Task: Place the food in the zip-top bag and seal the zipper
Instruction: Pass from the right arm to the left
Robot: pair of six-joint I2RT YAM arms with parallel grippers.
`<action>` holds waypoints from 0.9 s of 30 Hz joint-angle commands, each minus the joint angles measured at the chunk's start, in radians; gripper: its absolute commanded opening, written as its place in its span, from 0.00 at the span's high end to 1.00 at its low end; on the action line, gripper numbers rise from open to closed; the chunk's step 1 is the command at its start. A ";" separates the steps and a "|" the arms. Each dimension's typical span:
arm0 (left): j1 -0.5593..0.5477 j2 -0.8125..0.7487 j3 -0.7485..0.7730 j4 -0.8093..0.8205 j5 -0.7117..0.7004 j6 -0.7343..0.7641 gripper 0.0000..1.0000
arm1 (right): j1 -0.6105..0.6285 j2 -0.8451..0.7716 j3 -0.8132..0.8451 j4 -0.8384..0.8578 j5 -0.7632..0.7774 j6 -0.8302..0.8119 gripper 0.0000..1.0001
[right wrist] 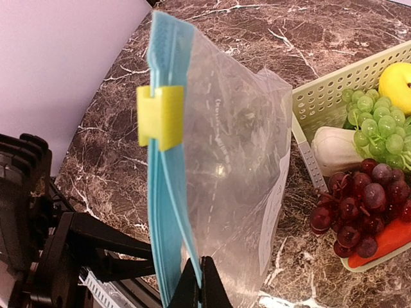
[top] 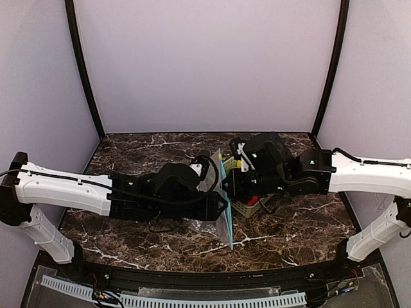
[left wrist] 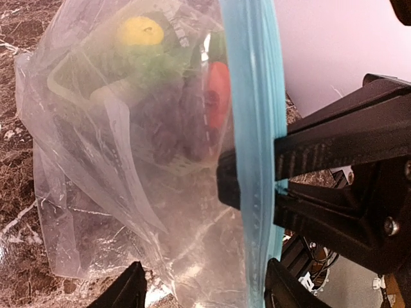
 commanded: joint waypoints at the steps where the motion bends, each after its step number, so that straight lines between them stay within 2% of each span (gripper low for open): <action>1: 0.002 0.016 0.023 -0.050 -0.028 -0.008 0.38 | -0.003 -0.028 -0.021 0.029 0.005 0.015 1.00; 5: 0.010 0.014 0.021 -0.094 -0.049 -0.007 0.40 | -0.003 -0.034 -0.029 0.028 0.006 0.015 1.00; 11: 0.015 -0.036 0.003 -0.179 -0.131 -0.006 0.53 | -0.002 -0.030 -0.043 0.020 0.010 0.022 1.00; 18: 0.047 -0.069 -0.040 -0.155 -0.119 -0.006 0.71 | -0.001 -0.019 -0.042 0.012 0.014 0.023 1.00; 25: 0.072 -0.045 -0.020 -0.126 -0.069 0.025 0.80 | -0.002 -0.005 -0.033 0.008 0.020 0.019 1.00; 27: 0.074 -0.027 -0.006 -0.125 -0.059 0.034 0.86 | -0.001 0.001 -0.032 0.008 0.018 0.019 1.00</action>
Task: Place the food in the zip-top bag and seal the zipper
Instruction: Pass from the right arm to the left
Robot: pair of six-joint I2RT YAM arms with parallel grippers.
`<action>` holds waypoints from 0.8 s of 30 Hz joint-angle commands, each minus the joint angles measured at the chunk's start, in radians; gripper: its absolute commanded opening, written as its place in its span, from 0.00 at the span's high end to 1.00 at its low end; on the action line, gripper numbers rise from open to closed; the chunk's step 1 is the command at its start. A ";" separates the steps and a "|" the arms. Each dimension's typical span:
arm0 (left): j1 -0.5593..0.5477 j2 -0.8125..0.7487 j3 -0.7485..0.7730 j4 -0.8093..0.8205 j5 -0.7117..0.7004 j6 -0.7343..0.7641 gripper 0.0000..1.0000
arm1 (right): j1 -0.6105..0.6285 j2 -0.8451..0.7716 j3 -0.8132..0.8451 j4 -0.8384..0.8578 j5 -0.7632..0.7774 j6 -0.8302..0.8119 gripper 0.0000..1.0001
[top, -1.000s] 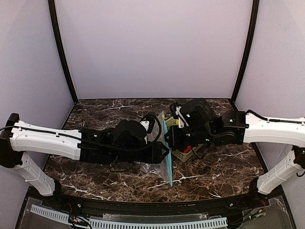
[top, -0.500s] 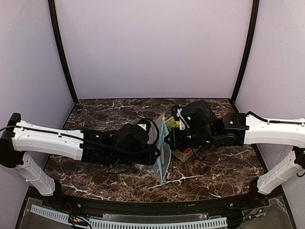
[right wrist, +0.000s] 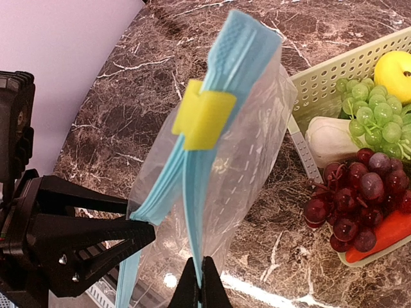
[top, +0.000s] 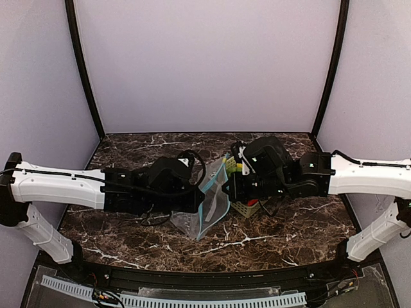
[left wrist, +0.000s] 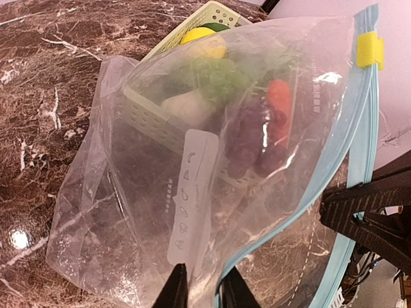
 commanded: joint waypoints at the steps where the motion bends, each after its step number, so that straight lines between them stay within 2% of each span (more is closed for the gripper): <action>1: 0.009 0.024 0.017 -0.008 0.024 0.032 0.88 | -0.002 0.012 0.002 0.001 0.013 0.005 1.00; 6: 0.012 0.018 0.043 -0.044 -0.019 0.050 0.96 | -0.002 0.020 -0.014 -0.015 0.036 0.025 1.00; 13: 0.053 -0.099 0.060 -0.163 -0.097 0.101 0.99 | -0.048 0.019 -0.088 -0.035 0.028 0.084 1.00; 18: 0.074 -0.190 0.035 -0.188 -0.091 0.136 0.99 | -0.075 0.017 -0.113 -0.041 0.025 0.087 1.00; 24: 0.077 -0.216 -0.018 -0.144 -0.022 0.130 0.99 | -0.079 0.019 -0.076 -0.036 -0.013 0.049 1.00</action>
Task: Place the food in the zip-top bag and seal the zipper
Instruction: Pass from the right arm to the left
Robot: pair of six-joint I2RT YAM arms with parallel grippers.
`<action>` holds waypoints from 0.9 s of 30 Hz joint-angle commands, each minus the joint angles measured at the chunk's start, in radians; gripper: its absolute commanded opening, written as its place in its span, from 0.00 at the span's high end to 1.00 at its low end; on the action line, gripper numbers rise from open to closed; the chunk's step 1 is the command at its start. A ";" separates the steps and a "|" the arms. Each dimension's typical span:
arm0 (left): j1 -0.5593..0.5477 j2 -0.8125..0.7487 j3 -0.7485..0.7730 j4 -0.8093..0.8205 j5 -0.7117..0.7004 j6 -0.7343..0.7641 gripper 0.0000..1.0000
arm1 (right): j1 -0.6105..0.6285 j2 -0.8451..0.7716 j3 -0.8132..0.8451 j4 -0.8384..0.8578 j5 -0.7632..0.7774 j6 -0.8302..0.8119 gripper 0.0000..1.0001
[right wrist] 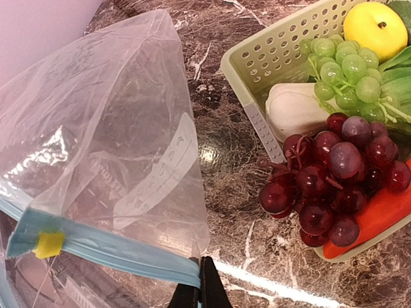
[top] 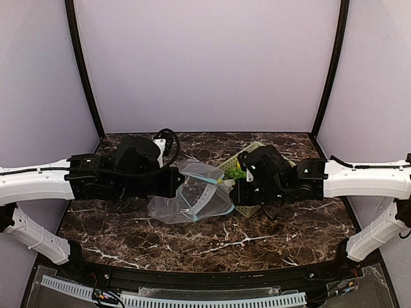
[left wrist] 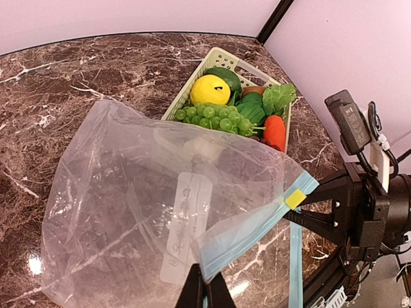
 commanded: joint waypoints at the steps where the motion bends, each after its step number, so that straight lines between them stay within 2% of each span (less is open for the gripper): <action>1: 0.012 -0.025 -0.050 -0.018 0.005 0.002 0.99 | -0.018 -0.003 0.032 -0.052 -0.011 -0.025 0.98; 3: 0.012 -0.023 -0.065 -0.025 0.000 -0.018 0.99 | -0.017 -0.031 0.051 -0.048 -0.031 -0.054 0.87; 8: 0.028 -0.048 -0.096 -0.041 -0.028 -0.064 0.99 | -0.017 -0.149 0.056 -0.073 -0.029 -0.108 0.49; 12: 0.046 -0.093 -0.126 -0.047 -0.042 -0.080 0.99 | -0.026 -0.238 0.051 -0.166 0.075 -0.119 0.31; 15: 0.058 -0.122 -0.148 -0.065 -0.053 -0.088 0.99 | -0.055 -0.276 0.029 -0.216 0.117 -0.140 0.24; 18: 0.071 -0.158 -0.169 -0.076 -0.049 -0.100 0.99 | -0.130 -0.270 0.010 -0.251 0.075 -0.158 0.19; 27: 0.104 -0.153 -0.193 -0.030 0.057 -0.107 0.99 | -0.326 -0.084 0.075 -0.236 -0.064 -0.335 0.22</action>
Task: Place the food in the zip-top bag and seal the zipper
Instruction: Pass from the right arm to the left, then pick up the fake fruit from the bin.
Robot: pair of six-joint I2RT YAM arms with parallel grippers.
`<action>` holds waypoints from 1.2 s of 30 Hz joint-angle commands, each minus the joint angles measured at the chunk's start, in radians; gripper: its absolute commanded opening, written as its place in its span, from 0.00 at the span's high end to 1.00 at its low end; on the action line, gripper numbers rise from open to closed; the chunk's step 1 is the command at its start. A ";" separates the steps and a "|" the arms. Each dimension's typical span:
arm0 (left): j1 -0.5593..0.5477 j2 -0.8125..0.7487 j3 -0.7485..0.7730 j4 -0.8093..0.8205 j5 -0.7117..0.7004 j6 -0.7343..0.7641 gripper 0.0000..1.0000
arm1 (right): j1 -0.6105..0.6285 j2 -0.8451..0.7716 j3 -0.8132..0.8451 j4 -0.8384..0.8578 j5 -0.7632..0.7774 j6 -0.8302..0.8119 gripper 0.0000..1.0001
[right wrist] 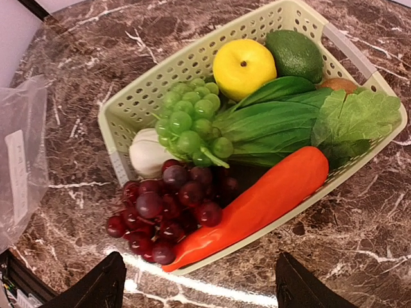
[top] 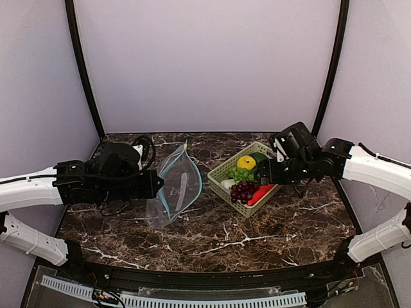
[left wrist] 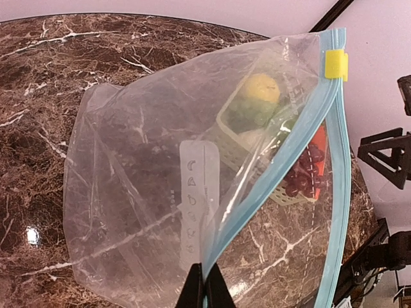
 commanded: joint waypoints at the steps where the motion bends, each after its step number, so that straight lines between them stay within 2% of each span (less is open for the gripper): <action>1: 0.011 0.006 -0.035 0.015 0.049 -0.021 0.99 | -0.074 0.100 0.059 0.008 -0.083 -0.126 0.22; 9: 0.013 0.014 -0.070 0.063 0.089 -0.045 0.99 | -0.230 0.253 0.158 0.090 -0.176 -0.237 0.23; 14: 0.014 0.015 -0.084 0.070 0.099 -0.056 0.99 | -0.282 0.388 0.256 0.116 -0.182 -0.280 0.27; 24: 0.017 0.016 -0.090 0.069 0.109 -0.062 0.99 | -0.296 0.612 0.393 0.169 -0.180 -0.347 0.28; 36: 0.022 0.026 -0.089 0.063 0.114 -0.069 0.99 | -0.281 0.774 0.487 0.196 -0.187 -0.395 0.24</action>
